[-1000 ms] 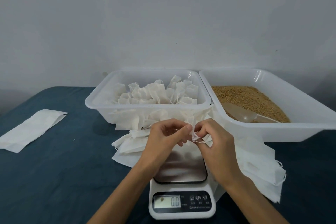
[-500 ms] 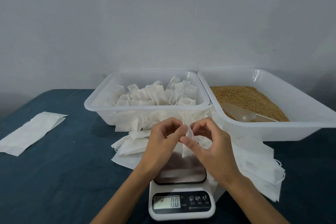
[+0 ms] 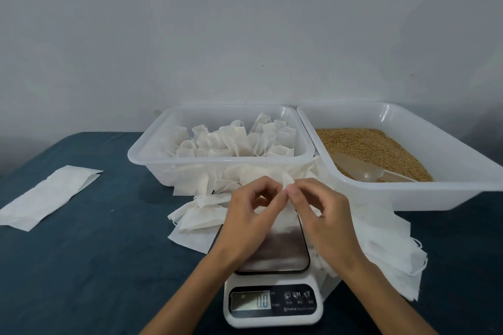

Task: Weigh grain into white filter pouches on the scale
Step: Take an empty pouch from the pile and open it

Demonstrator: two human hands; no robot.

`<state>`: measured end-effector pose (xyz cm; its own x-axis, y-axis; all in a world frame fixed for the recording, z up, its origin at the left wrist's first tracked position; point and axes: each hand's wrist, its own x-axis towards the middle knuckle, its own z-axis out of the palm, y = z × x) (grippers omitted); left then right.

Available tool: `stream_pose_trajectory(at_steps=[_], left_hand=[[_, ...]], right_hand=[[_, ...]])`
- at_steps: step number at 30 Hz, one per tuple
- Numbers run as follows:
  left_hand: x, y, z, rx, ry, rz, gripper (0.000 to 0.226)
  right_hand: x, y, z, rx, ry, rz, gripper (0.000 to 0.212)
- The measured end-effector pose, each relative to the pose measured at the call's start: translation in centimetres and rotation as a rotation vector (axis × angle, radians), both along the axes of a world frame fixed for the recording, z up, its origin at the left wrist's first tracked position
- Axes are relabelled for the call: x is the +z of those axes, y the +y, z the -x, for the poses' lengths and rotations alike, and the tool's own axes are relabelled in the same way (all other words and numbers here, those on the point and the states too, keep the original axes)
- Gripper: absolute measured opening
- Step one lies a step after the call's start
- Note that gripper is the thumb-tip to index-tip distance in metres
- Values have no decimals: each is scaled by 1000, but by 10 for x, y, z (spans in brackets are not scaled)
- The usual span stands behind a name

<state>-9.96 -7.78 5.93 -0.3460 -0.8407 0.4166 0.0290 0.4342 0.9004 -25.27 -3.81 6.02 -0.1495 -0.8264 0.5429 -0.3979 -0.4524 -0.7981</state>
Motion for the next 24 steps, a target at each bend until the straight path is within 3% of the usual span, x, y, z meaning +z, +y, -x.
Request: stream_pose_trajectory(at_steps=[2,6,8,10,12,16,24], left_hand=[[0,0,0,-12,-9,11,17],[1,-3,-3,121,34,18,16],[4,-6,-7,174,62,-21,18],[6,-8,-9,100,121,-118,18],[6,-8,-8,37,164,-181,22],[2,-10,-6,126,155,-158,31],[1,-10,-7,184,133,-84,36]], right_hand=[[5,1,1,69,-128,-77,20],[11,-2,6,67,-339,-100,7],[11,-2,12,67,-434,-115,8],[12,-2,15,106,-496,-142,12],[9,-4,16,90,-450,-119,10],[4,-6,15,-122,-280,28,8],[0,-3,16,-101,-174,60,4]])
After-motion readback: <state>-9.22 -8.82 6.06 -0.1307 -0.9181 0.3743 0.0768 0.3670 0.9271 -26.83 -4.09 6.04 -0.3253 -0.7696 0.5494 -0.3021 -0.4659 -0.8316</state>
